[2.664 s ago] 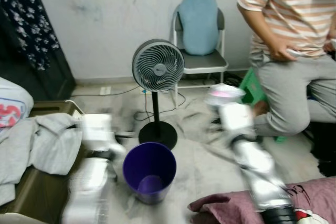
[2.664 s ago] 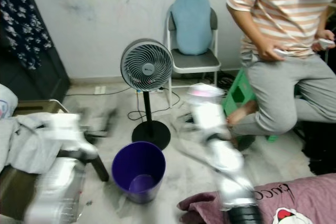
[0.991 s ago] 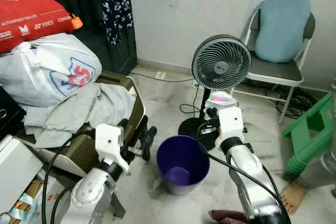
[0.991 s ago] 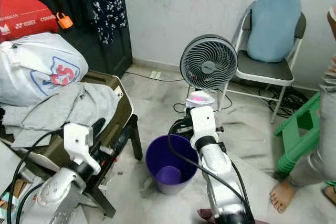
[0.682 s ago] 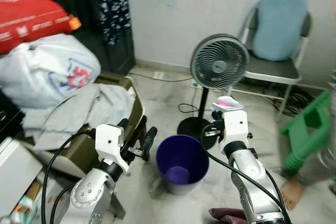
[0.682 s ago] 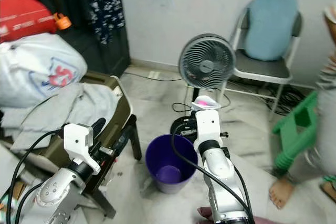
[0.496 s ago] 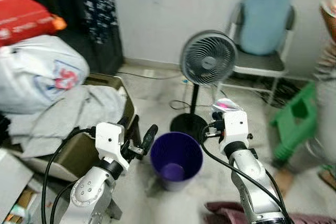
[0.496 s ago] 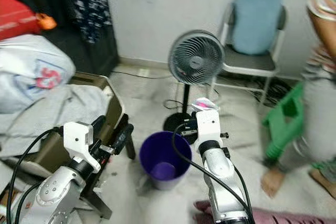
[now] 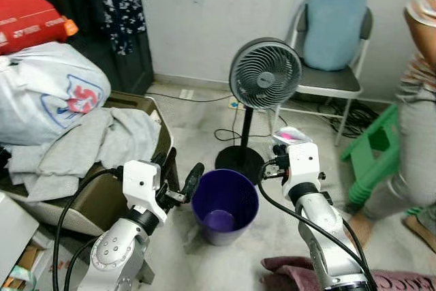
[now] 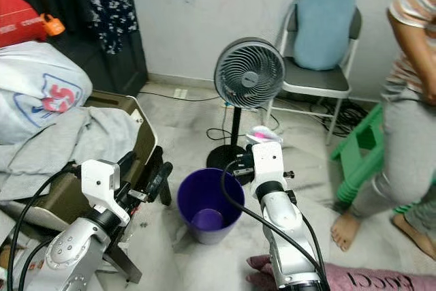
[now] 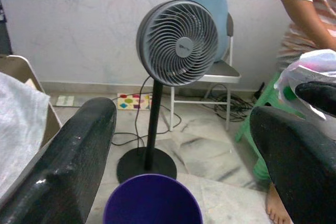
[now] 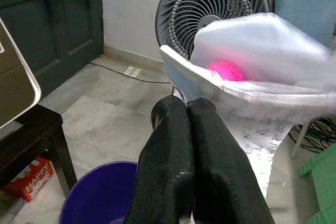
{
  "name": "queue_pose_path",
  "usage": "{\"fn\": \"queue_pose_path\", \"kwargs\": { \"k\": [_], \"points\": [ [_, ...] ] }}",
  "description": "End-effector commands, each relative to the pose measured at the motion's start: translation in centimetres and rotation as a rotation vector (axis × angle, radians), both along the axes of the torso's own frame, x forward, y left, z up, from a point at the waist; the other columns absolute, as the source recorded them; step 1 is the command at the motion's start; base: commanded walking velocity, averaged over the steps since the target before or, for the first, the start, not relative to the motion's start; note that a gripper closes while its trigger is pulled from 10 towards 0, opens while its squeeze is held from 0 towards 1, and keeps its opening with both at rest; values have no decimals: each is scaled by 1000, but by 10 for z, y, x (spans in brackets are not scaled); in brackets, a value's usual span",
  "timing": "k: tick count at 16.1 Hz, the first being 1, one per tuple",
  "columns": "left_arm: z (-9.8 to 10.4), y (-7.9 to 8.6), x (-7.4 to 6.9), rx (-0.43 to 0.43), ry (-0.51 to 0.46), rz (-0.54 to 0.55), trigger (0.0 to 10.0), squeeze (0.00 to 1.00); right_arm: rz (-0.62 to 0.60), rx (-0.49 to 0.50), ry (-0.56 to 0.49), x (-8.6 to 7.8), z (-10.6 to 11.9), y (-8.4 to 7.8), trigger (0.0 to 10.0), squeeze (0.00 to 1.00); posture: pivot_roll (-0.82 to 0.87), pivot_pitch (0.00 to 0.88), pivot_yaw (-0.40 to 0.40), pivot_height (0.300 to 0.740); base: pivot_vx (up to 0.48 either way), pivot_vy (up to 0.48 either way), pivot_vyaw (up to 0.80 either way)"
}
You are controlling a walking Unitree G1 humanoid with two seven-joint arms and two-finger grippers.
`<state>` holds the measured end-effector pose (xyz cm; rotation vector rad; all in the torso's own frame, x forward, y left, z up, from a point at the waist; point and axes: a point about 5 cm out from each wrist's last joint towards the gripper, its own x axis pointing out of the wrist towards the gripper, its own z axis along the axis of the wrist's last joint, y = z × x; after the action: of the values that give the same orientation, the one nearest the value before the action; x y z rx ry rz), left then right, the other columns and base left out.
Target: Clean up the room
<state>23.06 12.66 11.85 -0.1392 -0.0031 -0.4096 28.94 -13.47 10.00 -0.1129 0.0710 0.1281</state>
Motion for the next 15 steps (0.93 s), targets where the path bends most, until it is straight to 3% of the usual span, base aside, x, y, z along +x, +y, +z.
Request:
{"fn": "queue_pose_path", "kwargs": {
  "k": [1,15],
  "points": [
    [3,-1,-1,-6,-9,-4,10000,0,6,-2,-2,3,2,1,10000,0,48,66,-28,740,277,0,0],
    [1,2,-3,7,1,2,10000,0,22,-24,-14,4,3,4,10000,0,47,69,-22,740,285,0,0]
  ]
}}
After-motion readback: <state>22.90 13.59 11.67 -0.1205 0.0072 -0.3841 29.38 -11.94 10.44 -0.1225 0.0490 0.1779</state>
